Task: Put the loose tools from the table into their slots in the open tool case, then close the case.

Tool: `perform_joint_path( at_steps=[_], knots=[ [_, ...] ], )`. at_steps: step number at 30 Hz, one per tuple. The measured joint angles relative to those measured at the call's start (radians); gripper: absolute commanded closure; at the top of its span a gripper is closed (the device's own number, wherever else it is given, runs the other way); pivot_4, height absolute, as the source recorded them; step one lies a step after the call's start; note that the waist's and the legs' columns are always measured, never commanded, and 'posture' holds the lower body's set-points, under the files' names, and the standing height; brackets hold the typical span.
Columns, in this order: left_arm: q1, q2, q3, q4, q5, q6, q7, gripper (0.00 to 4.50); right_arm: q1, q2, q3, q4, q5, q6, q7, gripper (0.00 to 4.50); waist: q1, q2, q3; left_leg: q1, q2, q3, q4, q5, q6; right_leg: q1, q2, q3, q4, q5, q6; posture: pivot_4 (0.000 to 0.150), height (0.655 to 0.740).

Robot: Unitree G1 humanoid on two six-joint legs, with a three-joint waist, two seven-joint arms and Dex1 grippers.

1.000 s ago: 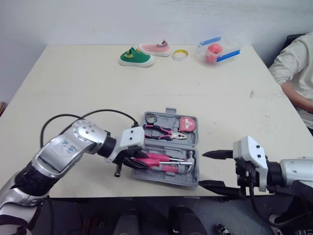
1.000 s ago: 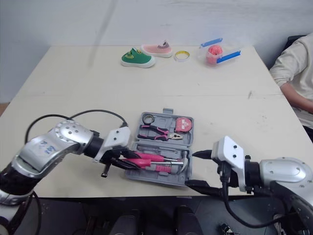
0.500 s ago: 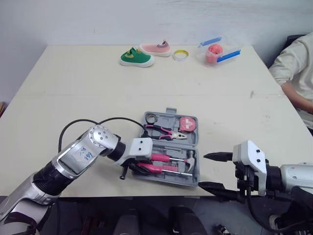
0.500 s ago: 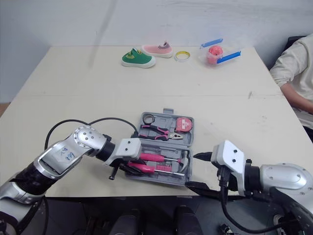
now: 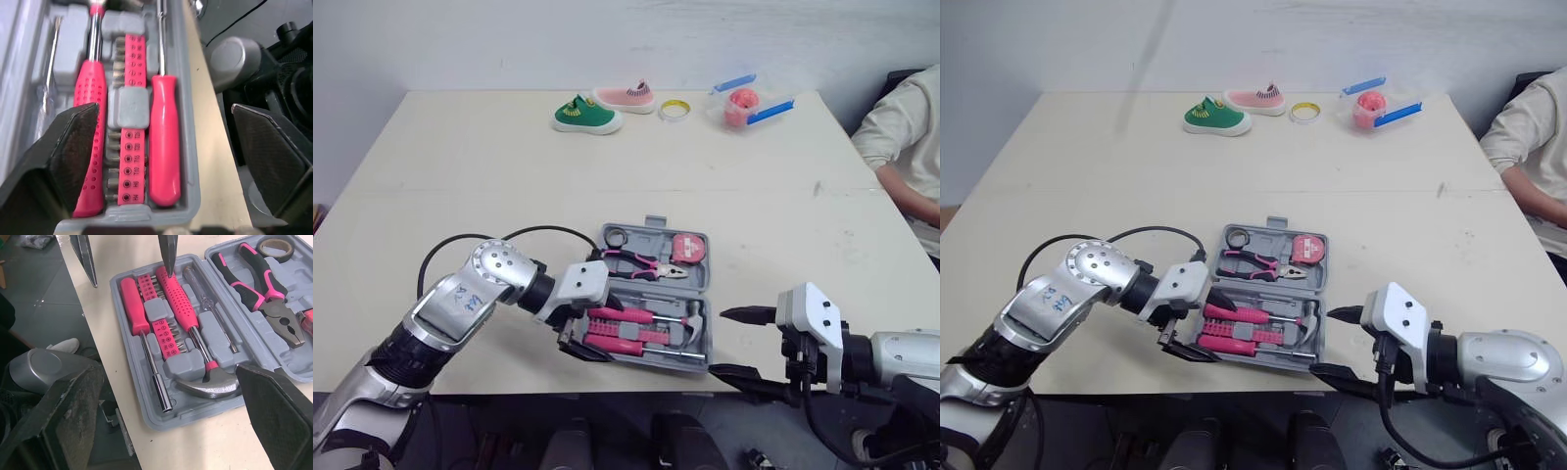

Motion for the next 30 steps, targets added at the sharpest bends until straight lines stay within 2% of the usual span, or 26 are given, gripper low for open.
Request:
perform_joint_path(
  at_steps=[4, 8, 9, 13, 21, 22, 24, 25, 26, 27, 29, 30],
  knots=[
    [0.065, -0.055, 0.004, 0.079, 0.0, -0.178, -0.039, 2.52, -0.004, 0.007, 0.0, 0.0, 0.001, -0.002, -0.002, 0.0, -0.001, 0.0, 0.0, 0.0, 0.0, 0.0, 0.001, 0.0, 0.0, 0.0, 0.0, 0.0, 0.001, 0.0, 0.0, 0.15, 0.74],
    [0.074, -0.076, 0.002, 0.17, 0.039, -0.263, -0.046, 4.21, -0.002, 0.009, 0.0, 0.0, 0.0, -0.004, -0.003, 0.0, 0.0, 0.0, 0.0, 0.0, 0.0, 0.0, 0.002, -0.001, 0.001, 0.0, 0.0, 0.0, 0.002, 0.0, 0.0, 0.15, 0.74],
    [0.074, -0.085, 0.001, 0.182, 0.047, -0.275, -0.047, 4.37, 0.0, 0.013, 0.0, 0.0, 0.001, -0.004, -0.003, 0.0, 0.0, 0.0, 0.0, 0.0, 0.0, 0.0, 0.002, -0.001, 0.002, 0.0, 0.0, 0.0, 0.002, 0.0, 0.0, 0.15, 0.74],
    [0.077, -0.12, -0.011, 0.203, 0.077, -0.282, -0.024, 4.37, -0.007, 0.031, 0.0, -0.01, 0.028, 0.001, -0.023, 0.0, -0.001, 0.0, 0.0, 0.0, 0.0, 0.0, 0.002, -0.001, 0.002, 0.0, 0.0, 0.0, 0.002, 0.0, 0.0, 0.15, 0.74],
    [0.028, -0.099, -0.094, 0.206, 0.187, -0.291, -0.007, 4.37, -0.007, 0.031, 0.0, -0.017, 0.046, 0.003, -0.039, 0.0, -0.001, 0.0, -0.01, 0.004, 0.0, 0.0, 0.002, -0.002, 0.003, 0.004, 0.0, 0.0, 0.002, 0.0, 0.0, 0.15, 0.74],
    [0.015, -0.098, -0.11, 0.206, 0.206, -0.294, -0.004, 4.37, -0.01, 0.031, 0.0, -0.017, 0.047, 0.003, -0.042, 0.0, -0.001, 0.001, -0.015, 0.007, 0.0, 0.0, 0.001, -0.002, 0.003, 0.007, 0.0, 0.0, 0.001, 0.0, 0.0, 0.15, 0.74],
    [0.011, -0.099, -0.138, 0.22, 0.233, -0.317, 0.021, 4.37, -0.012, 0.031, 0.002, -0.019, 0.048, 0.003, -0.047, 0.0, -0.002, -0.001, -0.018, 0.023, 0.0, 0.001, -0.008, -0.004, 0.005, 0.029, -0.001, 0.0, -0.01, 0.0, 0.0, 0.15, 0.74],
    [0.014, -0.106, -0.143, 0.233, 0.235, -0.315, 0.033, 4.37, -0.013, 0.031, 0.002, -0.024, 0.049, 0.003, -0.05, 0.0, -0.002, 0.002, -0.021, 0.036, 0.001, 0.0, -0.012, -0.005, 0.006, 0.041, -0.001, 0.0, -0.015, 0.0, 0.0, 0.15, 0.74],
    [0.02, -0.109, -0.142, 0.236, 0.236, -0.309, 0.042, 4.37, -0.011, 0.031, 0.002, -0.033, 0.049, 0.003, -0.052, 0.0, -0.002, 0.005, -0.023, 0.041, 0.002, 0.0, -0.012, -0.006, 0.005, 0.047, -0.001, 0.0, -0.016, -0.003, -0.005, 0.15, 0.74],
    [0.025, -0.111, -0.138, 0.236, 0.235, -0.297, 0.047, 4.37, -0.005, 0.031, 0.004, -0.038, 0.049, 0.003, -0.052, 0.0, -0.002, 0.007, -0.024, 0.043, 0.002, -0.001, -0.013, -0.006, 0.005, 0.05, -0.001, 0.001, -0.017, -0.009, -0.015, 0.15, 0.74],
    [0.041, -0.112, -0.109, 0.225, 0.206, -0.256, 0.043, 4.37, 0.01, 0.031, 0.004, -0.039, 0.044, 0.003, -0.052, 0.0, -0.004, 0.008, -0.024, 0.044, 0.003, -0.001, -0.013, -0.006, 0.005, 0.051, -0.002, 0.001, -0.017, -0.009, -0.015, 0.15, 0.74],
    [0.068, -0.102, -0.078, 0.197, 0.151, -0.195, 0.025, 4.37, 0.022, 0.032, 0.002, -0.039, 0.043, 0.002, -0.053, 0.0, -0.008, 0.011, -0.024, 0.043, 0.003, 0.0, -0.013, -0.006, 0.005, 0.048, -0.002, 0.001, -0.015, -0.009, -0.015, 0.15, 0.74]
  ],
)
